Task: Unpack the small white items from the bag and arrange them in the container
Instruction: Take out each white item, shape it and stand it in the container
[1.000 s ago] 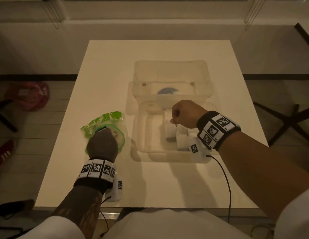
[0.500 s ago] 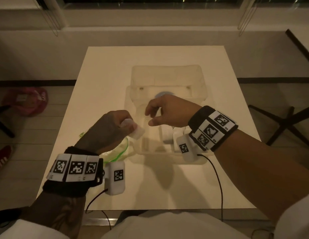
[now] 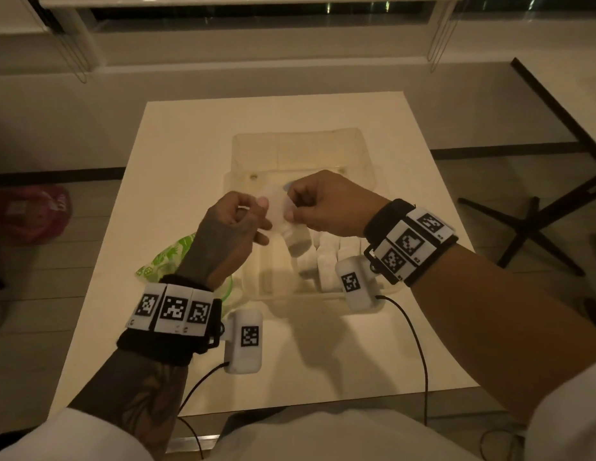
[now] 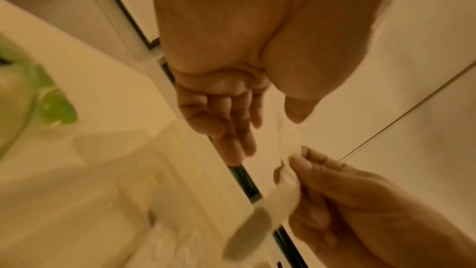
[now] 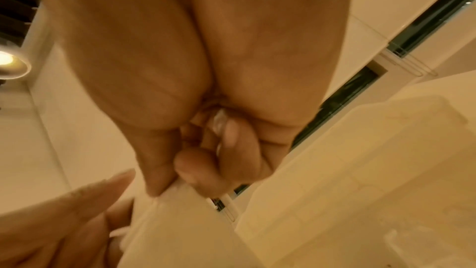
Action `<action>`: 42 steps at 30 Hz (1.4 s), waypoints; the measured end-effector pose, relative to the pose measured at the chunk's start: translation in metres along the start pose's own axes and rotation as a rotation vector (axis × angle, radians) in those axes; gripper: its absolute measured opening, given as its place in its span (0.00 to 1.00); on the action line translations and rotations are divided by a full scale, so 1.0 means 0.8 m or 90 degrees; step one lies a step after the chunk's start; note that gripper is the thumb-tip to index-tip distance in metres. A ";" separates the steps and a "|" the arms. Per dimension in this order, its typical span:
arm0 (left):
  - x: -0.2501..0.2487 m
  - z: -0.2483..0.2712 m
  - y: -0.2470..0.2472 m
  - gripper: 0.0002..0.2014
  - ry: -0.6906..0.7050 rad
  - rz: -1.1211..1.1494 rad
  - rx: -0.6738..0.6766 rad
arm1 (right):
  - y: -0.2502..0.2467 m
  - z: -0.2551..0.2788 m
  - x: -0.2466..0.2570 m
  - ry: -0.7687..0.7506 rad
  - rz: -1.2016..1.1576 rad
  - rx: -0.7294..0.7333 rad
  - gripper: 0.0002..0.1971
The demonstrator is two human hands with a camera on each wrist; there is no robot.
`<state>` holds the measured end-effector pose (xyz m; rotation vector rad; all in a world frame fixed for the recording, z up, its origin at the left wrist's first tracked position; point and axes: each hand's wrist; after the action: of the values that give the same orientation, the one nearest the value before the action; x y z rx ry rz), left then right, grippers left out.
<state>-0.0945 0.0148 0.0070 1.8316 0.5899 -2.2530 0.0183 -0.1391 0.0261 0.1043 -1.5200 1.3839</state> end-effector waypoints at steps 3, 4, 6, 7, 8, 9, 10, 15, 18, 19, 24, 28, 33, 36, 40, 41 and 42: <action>0.012 0.010 0.018 0.24 -0.148 0.036 -0.003 | 0.001 0.003 -0.005 0.019 -0.030 -0.044 0.09; 0.014 0.012 0.024 0.24 -0.199 0.074 0.013 | 0.002 0.004 -0.005 0.024 -0.034 -0.050 0.10; 0.015 0.018 0.033 0.15 -0.245 0.170 0.040 | 0.004 0.006 -0.005 0.035 -0.044 -0.052 0.11; 0.014 0.021 0.036 0.10 -0.237 0.212 0.053 | 0.004 0.007 -0.005 0.040 -0.049 -0.051 0.10; 0.015 0.024 0.037 0.12 -0.217 0.234 0.059 | 0.005 0.007 -0.005 0.045 -0.053 -0.052 0.10; 0.015 0.026 0.038 0.15 -0.191 0.228 0.058 | 0.005 0.007 -0.005 0.048 -0.057 -0.053 0.09; 0.015 0.027 0.038 0.17 -0.158 0.196 0.051 | 0.005 0.007 -0.004 0.051 -0.063 -0.054 0.09; 0.017 0.027 0.033 0.07 -0.030 0.056 0.051 | 0.006 0.008 -0.002 0.057 -0.110 -0.064 0.09; 0.021 0.023 0.030 0.04 -0.020 0.054 0.042 | 0.006 0.008 -0.003 0.070 -0.126 -0.067 0.09; 0.022 0.022 0.030 0.05 -0.014 0.050 0.035 | 0.006 0.007 -0.003 0.071 -0.124 -0.068 0.09; 0.030 0.016 0.027 0.04 0.020 -0.015 -0.004 | 0.005 0.008 -0.006 0.027 -0.078 -0.092 0.03; 0.027 0.015 0.025 0.05 -0.038 0.080 0.011 | 0.002 0.011 -0.004 0.035 -0.118 -0.067 0.08; 0.022 0.015 0.024 0.08 -0.083 0.134 0.023 | 0.002 0.009 0.004 0.127 -0.092 -0.032 0.35; 0.021 0.015 0.023 0.09 -0.089 0.131 0.047 | 0.004 0.007 0.004 0.132 -0.059 -0.076 0.30; 0.021 0.012 0.024 0.13 -0.114 0.129 0.065 | 0.006 0.006 -0.002 0.051 -0.088 -0.098 0.07; 0.022 0.012 0.024 0.13 -0.117 0.128 0.067 | 0.006 0.005 -0.005 0.037 -0.080 -0.088 0.07; 0.021 0.012 0.024 0.13 -0.118 0.127 0.069 | 0.005 0.003 -0.009 0.031 -0.068 -0.086 0.12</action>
<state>-0.0993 -0.0047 -0.0118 1.6215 0.2461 -2.3228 0.0171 -0.1435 0.0187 0.0663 -1.5411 1.1881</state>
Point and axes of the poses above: each hand's wrist, its own z-axis away from the middle knuckle, its own y-axis out of the palm, x = y × z, and after that the axes turned 11 degrees about z, right-handed
